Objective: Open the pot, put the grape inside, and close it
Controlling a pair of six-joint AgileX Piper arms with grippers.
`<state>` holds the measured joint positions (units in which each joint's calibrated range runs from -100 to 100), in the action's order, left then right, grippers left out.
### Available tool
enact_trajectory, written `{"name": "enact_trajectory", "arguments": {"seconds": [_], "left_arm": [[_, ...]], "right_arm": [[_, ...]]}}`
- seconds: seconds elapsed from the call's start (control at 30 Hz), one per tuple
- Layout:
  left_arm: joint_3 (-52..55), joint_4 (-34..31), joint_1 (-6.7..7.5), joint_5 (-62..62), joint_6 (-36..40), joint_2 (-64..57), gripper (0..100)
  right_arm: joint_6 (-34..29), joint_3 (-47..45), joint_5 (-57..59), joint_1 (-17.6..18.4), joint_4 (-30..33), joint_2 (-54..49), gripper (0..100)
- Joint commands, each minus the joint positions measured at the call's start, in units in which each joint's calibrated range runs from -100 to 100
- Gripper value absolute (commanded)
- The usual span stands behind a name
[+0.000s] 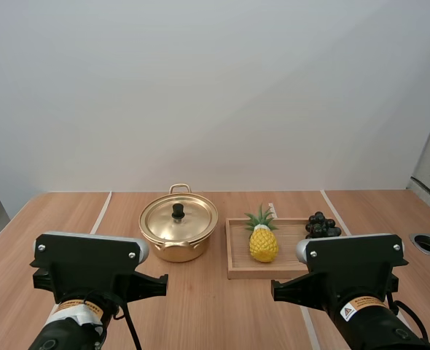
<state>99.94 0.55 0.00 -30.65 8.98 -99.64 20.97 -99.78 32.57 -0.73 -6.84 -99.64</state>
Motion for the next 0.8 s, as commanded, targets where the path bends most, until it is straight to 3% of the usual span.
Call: {"name": "enact_trajectory", "arguments": {"seconds": [0.0,0.77], "left_arm": [[0.06,0.56,0.00,17.39,0.57,-0.36,0],[0.06,0.56,0.00,18.12,0.57,-0.36,0]], "right_arm": [[0.33,-0.22,-23.85,0.07,2.41,-0.36,0],[0.33,-0.22,-23.85,0.07,2.41,-0.36,0]]}}
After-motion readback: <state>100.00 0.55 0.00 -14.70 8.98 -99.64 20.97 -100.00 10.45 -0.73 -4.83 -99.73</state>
